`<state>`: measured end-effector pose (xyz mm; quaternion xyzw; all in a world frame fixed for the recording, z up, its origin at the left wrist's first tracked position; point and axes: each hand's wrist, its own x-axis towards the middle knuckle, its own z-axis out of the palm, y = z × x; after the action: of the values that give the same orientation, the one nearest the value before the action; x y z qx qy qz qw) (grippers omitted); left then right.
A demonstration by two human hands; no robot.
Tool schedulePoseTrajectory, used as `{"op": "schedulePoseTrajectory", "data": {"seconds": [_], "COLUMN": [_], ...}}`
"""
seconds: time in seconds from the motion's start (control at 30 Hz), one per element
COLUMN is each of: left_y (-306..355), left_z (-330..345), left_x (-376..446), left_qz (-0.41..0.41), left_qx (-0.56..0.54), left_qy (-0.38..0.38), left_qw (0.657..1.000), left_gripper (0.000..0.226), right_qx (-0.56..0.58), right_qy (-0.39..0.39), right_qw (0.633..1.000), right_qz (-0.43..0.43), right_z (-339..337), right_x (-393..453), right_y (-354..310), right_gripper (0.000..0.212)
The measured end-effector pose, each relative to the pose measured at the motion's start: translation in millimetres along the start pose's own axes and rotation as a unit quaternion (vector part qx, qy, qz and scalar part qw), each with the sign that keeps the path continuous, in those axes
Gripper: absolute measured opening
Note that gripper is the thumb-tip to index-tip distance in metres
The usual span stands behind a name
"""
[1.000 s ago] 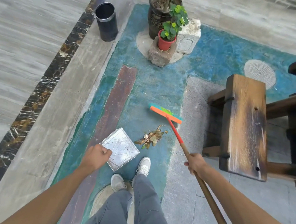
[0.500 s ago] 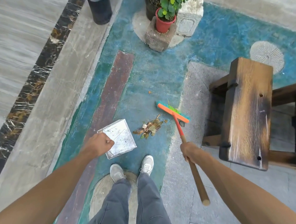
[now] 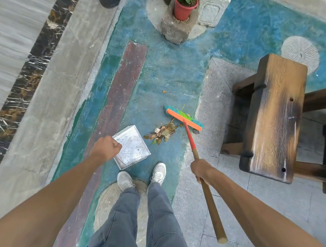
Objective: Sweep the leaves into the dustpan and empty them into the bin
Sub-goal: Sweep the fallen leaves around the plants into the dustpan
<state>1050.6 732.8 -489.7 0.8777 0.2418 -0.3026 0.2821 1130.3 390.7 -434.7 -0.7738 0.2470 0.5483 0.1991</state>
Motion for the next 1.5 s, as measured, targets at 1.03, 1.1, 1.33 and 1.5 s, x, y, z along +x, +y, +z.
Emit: {"op": "schedulePoseTrajectory", "data": {"seconds": [1.03,1.1,1.33,1.5], "left_y": [-17.4,-23.7,-37.3,-28.9], "left_z": [-2.5,-4.0,-0.5,-6.5], "left_x": [-26.5,-32.0,-41.2,-28.4], "left_qz": [0.016,0.023,0.014,0.013], "left_qx": [0.016,0.006,-0.01,-0.007], "left_qy": [-0.008,-0.016,-0.046,-0.055], "left_qw": [1.0,1.0,0.999,0.998], "left_gripper": [0.058,0.056,0.053,0.054], "right_qx": [0.279,0.213,0.038,-0.039], "right_qy": [-0.204,-0.15,-0.041,-0.083], "right_qw": [0.932,0.963,0.998,0.996], "right_qz": [0.108,0.07,-0.041,-0.024], "right_z": [56.7,50.8,53.6,101.2], "right_x": [-106.2,-111.1,-83.4,-79.4], "right_y": [10.4,15.3,19.8,16.6], "right_gripper": [0.036,0.036,0.049,0.048]}}
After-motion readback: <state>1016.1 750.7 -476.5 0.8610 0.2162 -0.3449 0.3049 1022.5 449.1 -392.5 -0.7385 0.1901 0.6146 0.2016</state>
